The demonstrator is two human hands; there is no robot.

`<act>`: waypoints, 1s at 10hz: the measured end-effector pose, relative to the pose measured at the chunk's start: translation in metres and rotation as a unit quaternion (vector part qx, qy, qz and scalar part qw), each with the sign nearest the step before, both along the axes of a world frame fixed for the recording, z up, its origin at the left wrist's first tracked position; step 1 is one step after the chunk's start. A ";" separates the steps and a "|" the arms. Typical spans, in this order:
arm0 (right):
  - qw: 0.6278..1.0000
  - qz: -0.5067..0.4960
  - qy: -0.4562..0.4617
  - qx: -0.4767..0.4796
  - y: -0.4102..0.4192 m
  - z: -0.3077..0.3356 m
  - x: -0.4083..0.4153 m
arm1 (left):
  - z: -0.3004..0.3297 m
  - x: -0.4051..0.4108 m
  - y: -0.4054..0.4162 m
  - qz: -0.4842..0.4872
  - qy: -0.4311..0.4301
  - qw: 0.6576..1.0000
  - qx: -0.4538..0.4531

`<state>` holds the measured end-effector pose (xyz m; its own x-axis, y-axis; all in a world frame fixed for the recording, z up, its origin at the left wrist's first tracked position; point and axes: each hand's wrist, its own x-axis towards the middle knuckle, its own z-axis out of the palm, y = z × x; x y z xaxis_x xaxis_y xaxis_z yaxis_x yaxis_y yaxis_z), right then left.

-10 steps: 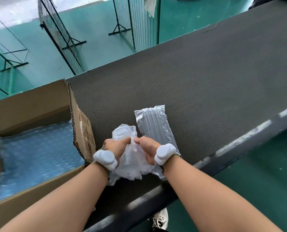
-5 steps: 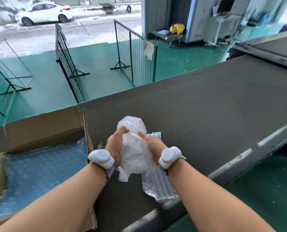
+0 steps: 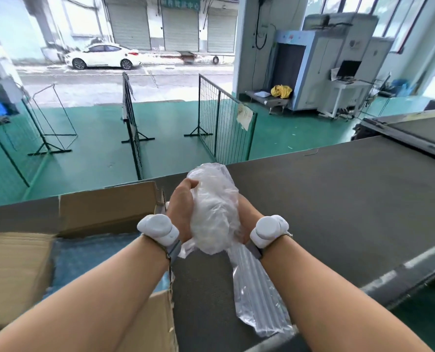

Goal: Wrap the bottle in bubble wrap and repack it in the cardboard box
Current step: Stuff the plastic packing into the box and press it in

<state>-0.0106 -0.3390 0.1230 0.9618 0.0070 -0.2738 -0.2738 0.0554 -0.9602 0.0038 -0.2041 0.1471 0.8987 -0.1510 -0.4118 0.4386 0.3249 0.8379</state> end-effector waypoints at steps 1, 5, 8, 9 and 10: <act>1.000 0.021 -0.007 -0.005 0.025 0.023 -0.003 | 0.011 0.008 0.030 0.016 -0.056 0.998 0.032; 0.990 0.131 0.006 -0.045 0.145 0.048 0.021 | 0.027 0.003 0.143 0.113 -0.134 0.983 0.053; 0.981 0.190 -0.011 0.038 0.217 0.065 0.023 | 0.056 -0.011 0.214 0.171 -0.141 0.975 -0.026; 0.987 0.160 -0.025 -0.008 0.233 0.061 0.025 | 0.053 -0.013 0.234 0.213 -0.122 0.966 -0.079; 0.989 0.146 -0.014 0.004 0.243 0.053 0.024 | 0.042 -0.014 0.248 0.233 -0.097 0.966 -0.060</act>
<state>0.0137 -0.0963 0.1759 0.9256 0.2868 -0.2469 -0.2534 -0.0147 -0.9672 -0.0098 0.0441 0.1887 0.9388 0.2534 -0.2333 0.0593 0.5484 0.8341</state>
